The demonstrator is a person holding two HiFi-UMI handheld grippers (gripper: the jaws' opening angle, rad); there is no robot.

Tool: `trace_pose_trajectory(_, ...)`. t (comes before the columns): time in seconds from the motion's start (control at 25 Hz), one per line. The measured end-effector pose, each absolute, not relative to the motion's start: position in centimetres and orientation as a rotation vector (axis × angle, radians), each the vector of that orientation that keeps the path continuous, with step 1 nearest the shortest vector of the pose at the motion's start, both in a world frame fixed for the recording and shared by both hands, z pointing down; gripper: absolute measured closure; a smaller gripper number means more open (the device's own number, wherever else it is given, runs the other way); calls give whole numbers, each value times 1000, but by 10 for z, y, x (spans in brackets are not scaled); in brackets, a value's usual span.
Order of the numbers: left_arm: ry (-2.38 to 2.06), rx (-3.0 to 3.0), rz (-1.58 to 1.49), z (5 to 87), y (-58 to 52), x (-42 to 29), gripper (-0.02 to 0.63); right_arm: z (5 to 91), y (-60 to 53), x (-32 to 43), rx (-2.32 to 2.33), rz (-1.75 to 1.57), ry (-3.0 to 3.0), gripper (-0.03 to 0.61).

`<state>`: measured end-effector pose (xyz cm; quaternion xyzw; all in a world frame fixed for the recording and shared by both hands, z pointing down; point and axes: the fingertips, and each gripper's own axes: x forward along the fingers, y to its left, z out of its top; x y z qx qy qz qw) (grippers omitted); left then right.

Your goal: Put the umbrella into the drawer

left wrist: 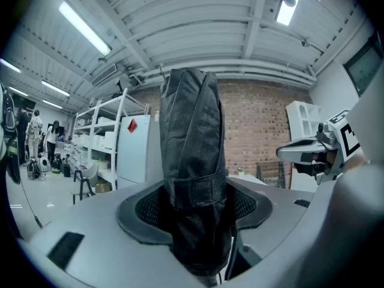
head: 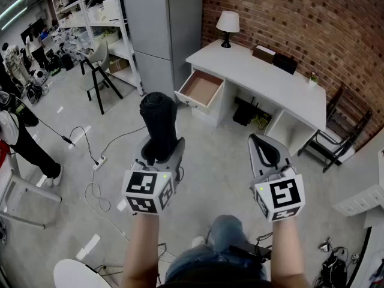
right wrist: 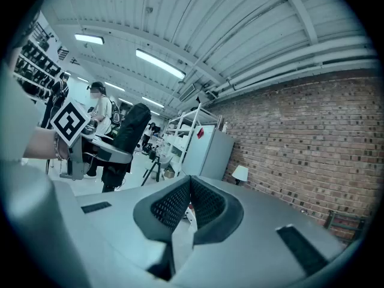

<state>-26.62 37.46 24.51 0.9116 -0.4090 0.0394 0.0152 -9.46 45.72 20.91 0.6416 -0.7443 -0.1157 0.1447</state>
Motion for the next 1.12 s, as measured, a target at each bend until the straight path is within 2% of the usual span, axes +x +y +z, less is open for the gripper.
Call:
trace_pose_trajectory(0.56,-1320,2873,152,250,345,-246,360,223,433,-79,1863,-330,-2099,578)
trace_pose_trajectory(1.12,-1435,2820,200,242,233,-133,360,228,319,50,1870,-263,-2210,578)
